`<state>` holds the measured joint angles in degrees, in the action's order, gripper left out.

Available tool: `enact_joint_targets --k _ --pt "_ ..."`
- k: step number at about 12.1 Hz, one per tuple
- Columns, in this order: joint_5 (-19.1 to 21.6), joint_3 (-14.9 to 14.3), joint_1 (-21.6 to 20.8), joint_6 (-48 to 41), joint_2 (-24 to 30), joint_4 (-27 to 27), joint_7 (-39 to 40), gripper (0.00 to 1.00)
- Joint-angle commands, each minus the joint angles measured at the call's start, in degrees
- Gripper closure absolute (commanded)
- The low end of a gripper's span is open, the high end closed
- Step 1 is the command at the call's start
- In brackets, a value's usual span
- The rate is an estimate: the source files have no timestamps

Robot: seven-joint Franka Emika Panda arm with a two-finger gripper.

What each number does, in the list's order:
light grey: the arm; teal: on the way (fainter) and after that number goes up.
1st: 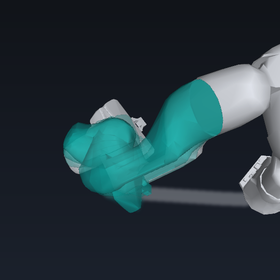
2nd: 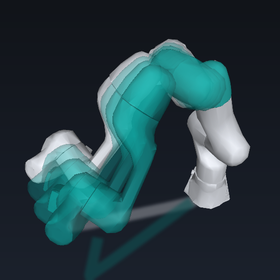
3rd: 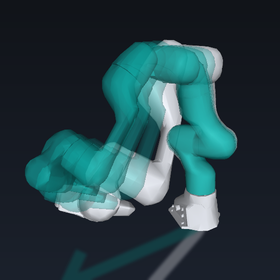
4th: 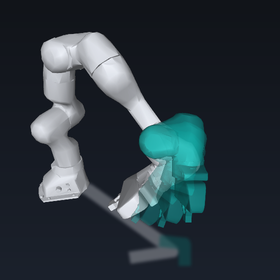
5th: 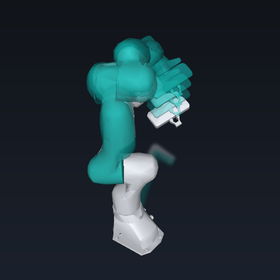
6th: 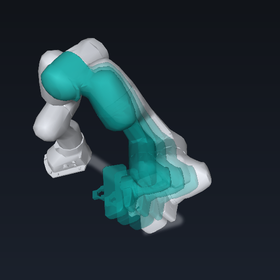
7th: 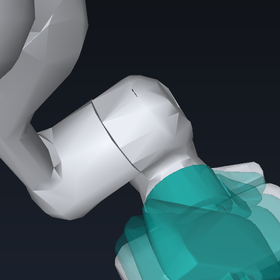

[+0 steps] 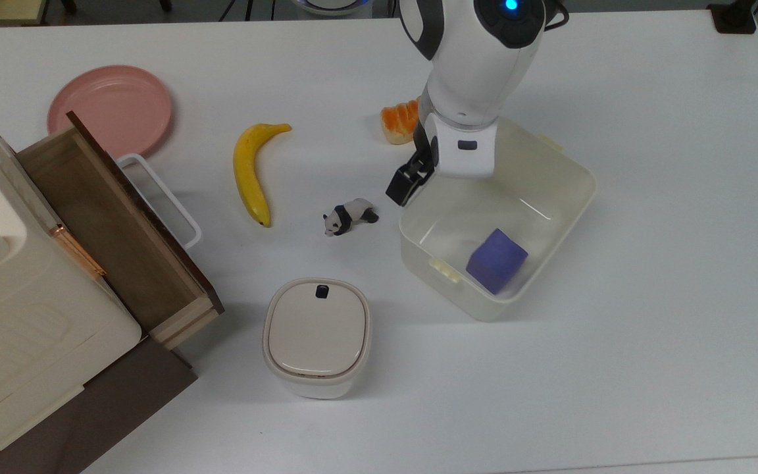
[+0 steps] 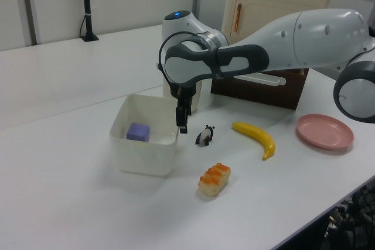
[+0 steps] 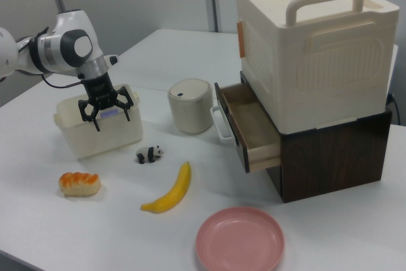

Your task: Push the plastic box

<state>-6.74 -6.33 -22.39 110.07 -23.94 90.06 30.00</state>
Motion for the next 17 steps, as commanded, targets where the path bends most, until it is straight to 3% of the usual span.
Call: enact_joint_targets --k 1,3,7,10,13,14,16,17 --pt "-4.6 -0.3 -1.1 5.8 -2.0 -1.7 -1.1 0.0" --pt "-7.8 -0.3 -1.7 6.3 -3.3 -4.3 -1.0 0.0" --pt "-7.2 -0.7 -1.0 5.3 -0.8 -4.8 -0.6 0.0" --pt "-4.6 -0.9 2.9 -6.1 6.2 -3.9 -1.2 0.0" --pt "-0.6 -1.0 12.3 -12.0 10.6 -4.0 -2.2 0.0" --pt "1.6 -1.1 14.7 -12.1 10.8 -4.2 -8.4 0.0" --pt "2.0 -1.0 16.4 -11.6 13.0 -4.2 -23.3 0.0" --pt "2.0 -1.1 16.7 -11.7 14.0 -4.2 -26.0 0.0"
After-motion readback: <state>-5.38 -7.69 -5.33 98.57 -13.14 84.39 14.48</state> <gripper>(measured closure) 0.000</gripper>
